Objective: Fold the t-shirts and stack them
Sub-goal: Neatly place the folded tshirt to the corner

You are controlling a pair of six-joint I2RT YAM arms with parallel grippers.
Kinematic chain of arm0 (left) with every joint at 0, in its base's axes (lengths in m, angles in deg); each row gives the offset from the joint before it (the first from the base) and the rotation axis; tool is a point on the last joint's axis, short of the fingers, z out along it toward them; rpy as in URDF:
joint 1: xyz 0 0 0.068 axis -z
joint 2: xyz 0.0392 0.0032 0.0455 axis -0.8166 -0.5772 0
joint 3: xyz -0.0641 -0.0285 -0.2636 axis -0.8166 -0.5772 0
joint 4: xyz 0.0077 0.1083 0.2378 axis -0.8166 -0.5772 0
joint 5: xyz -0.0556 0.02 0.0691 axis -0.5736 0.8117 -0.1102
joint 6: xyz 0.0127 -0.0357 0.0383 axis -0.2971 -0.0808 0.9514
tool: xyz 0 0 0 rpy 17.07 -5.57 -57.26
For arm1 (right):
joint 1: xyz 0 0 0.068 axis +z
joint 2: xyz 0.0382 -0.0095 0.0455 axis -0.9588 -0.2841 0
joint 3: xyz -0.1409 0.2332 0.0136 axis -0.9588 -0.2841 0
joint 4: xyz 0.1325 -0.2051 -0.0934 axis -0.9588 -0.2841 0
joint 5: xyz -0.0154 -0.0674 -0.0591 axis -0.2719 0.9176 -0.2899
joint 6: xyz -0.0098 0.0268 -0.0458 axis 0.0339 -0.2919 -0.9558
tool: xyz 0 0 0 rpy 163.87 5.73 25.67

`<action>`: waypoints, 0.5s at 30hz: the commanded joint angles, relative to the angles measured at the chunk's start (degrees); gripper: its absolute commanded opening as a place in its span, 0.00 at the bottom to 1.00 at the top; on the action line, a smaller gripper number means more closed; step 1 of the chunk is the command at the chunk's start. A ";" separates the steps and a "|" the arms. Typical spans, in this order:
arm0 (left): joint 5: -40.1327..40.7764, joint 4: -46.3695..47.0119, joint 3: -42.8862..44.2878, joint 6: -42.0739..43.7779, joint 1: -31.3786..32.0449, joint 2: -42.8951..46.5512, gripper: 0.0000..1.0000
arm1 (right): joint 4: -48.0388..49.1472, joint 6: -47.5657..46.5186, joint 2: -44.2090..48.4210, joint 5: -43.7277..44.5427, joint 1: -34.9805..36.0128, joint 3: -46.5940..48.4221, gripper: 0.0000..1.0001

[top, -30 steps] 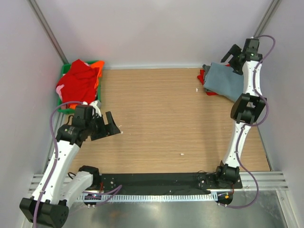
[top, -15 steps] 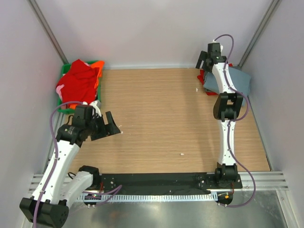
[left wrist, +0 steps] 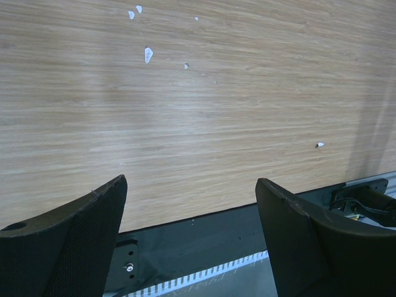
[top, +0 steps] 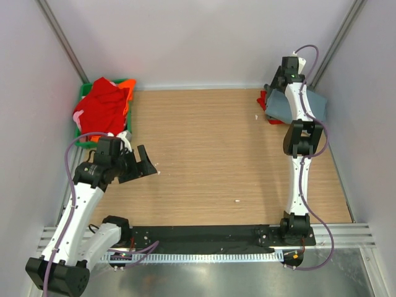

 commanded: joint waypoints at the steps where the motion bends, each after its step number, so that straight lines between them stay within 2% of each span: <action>1: -0.21 1.72 0.04 0.34 0.03 0.65 0.85 | 1.74 0.21 0.49 0.85 0.76 1.20 0.72; 4: -0.21 1.64 -0.04 0.34 0.03 0.48 0.85 | 1.65 -0.31 -0.48 -0.03 0.94 1.29 0.72; 10: -0.21 1.64 -0.04 0.34 0.03 0.13 0.85 | 1.92 -2.69 -2.15 0.93 2.52 2.52 0.79; 15: -0.13 1.72 -0.04 0.34 -0.06 0.12 0.85 | 1.21 -4.18 -3.21 5.41 2.61 2.35 0.68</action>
